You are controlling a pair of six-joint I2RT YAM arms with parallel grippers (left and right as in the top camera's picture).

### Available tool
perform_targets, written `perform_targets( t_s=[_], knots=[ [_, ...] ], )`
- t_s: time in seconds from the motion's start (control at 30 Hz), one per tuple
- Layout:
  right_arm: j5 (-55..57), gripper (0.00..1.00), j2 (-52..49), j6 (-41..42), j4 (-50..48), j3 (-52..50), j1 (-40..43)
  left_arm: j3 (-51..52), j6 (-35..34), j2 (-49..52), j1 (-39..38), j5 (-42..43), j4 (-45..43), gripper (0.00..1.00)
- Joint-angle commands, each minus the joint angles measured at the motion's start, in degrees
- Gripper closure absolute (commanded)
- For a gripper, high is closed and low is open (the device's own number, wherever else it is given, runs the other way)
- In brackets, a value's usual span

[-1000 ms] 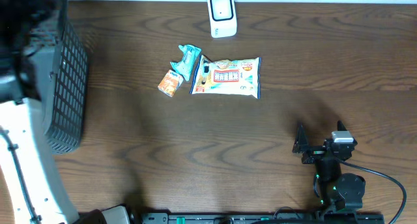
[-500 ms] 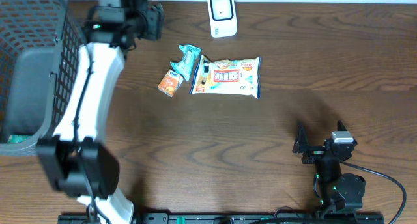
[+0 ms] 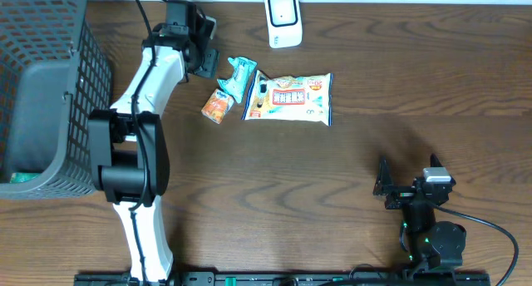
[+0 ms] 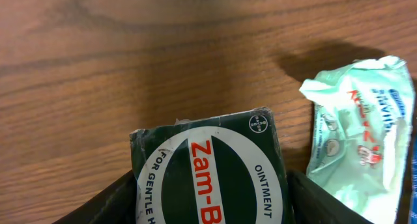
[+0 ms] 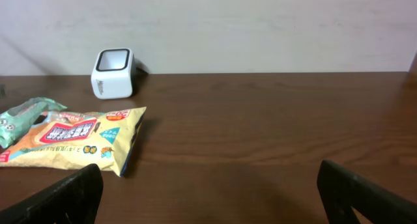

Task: Scan the item barcode
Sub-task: 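Lift the Zam-Buk box toward the white scanner, then release the Zam-Buk box on the table near the other items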

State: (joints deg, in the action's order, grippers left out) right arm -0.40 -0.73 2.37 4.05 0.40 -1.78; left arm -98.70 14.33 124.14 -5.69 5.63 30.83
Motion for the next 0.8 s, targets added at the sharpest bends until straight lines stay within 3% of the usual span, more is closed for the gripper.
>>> perform_targets(
  t_s=[0.0,0.1,0.27,0.4,0.63,0.77],
  knots=[
    [0.1,0.01,0.2,0.3,0.2,-0.1,0.3,0.2,-4.4,1.0,0.1,-0.5,-0.2,0.50],
    [0.1,0.01,0.2,0.3,0.2,-0.1,0.3,0.2,-4.6,1.0,0.1,-0.5,-0.2,0.31],
    [0.1,0.01,0.2,0.3,0.2,-0.1,0.3,0.2,-4.6,0.9,0.2,-0.4,-0.2,0.23],
    [0.1,0.01,0.2,0.3,0.2,-0.1,0.3,0.0,-4.6,-1.1,0.2,-0.3,-0.2,0.08],
    [0.1,0.01,0.2,0.3,0.2,-0.1,0.3,-0.3,-5.0,-11.1,1.7,-0.3,-1.2,0.08],
    [0.1,0.01,0.2,0.3,0.2,-0.1,0.3,-0.3,-10.3,-19.0,4.4,-0.3,-3.3,0.08]
  ],
)
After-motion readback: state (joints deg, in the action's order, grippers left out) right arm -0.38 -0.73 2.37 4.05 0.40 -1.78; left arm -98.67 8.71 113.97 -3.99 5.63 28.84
